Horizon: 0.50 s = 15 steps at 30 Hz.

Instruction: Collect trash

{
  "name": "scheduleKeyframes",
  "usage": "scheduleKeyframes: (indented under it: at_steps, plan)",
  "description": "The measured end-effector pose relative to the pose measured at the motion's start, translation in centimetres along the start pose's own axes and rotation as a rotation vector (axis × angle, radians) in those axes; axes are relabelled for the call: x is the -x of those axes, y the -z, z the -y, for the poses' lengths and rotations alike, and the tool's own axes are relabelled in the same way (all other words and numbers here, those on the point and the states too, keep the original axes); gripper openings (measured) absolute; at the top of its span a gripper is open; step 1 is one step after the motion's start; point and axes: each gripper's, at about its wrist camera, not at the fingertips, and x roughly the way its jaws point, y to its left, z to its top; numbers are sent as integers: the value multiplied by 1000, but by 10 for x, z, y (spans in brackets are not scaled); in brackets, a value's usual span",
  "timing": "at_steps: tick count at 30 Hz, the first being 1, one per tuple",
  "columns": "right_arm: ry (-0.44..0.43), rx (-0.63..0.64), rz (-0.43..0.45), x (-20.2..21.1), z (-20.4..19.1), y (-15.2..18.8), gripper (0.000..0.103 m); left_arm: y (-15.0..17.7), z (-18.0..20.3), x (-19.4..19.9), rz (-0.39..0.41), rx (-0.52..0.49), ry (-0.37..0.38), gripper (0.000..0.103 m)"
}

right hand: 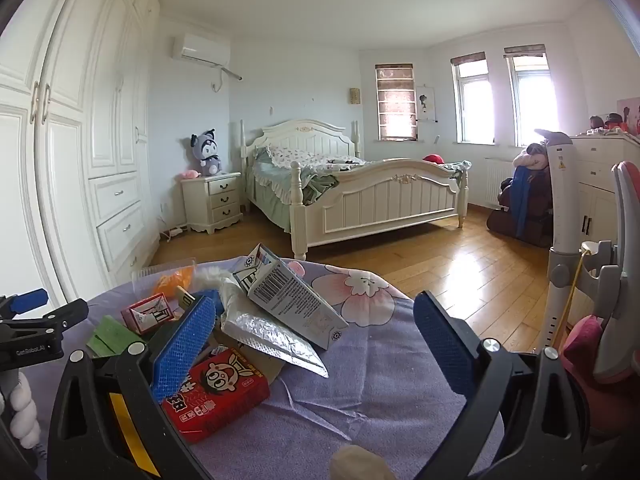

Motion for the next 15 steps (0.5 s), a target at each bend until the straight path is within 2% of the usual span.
scheduleKeyframes:
  at_steps: [15]
  plan:
    - [-1,2,1,0,0,0,98,0,1,0,6,10,15,99]
